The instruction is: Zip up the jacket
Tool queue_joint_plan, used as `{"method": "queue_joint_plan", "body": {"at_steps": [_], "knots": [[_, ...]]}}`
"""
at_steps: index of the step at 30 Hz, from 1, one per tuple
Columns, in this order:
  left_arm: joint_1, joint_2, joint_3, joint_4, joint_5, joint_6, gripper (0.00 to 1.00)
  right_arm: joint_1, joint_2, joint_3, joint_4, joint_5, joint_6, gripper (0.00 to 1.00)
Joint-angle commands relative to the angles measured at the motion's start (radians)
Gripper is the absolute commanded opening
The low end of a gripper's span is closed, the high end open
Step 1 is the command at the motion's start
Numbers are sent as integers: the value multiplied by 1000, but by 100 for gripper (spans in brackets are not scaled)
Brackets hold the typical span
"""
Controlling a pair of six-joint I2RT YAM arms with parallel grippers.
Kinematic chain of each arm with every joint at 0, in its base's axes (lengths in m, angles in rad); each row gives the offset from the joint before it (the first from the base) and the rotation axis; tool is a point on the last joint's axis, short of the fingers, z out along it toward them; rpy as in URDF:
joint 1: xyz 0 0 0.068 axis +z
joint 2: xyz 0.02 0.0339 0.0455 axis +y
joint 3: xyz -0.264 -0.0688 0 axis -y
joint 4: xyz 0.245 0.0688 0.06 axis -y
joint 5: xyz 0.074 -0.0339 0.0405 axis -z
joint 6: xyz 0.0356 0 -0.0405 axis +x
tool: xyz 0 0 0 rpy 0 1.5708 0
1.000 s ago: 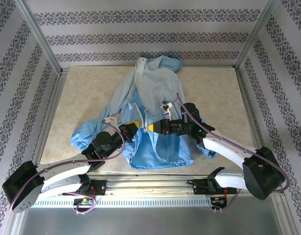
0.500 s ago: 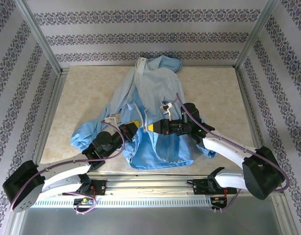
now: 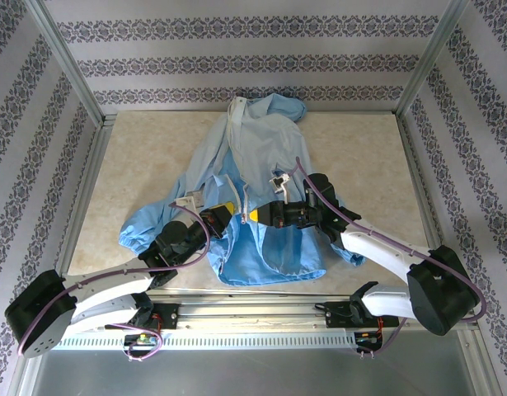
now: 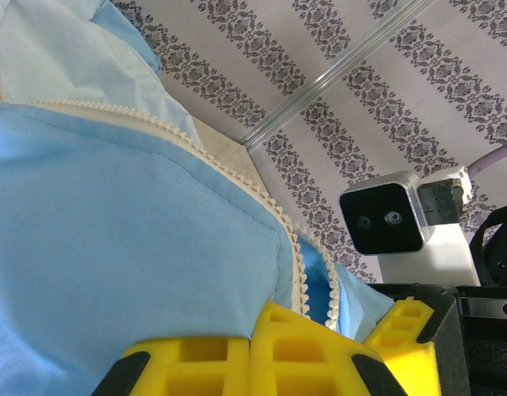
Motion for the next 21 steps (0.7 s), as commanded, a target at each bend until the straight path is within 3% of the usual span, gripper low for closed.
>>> {"method": "queue_joint_plan", "body": {"at_steps": [1, 21], "knots": [[11, 7, -1, 60, 1, -13, 0, 16, 3, 3, 54, -20, -21, 0], [12, 21, -11, 105, 38, -38, 0, 17, 5, 16, 71, 5, -7, 0]]}}
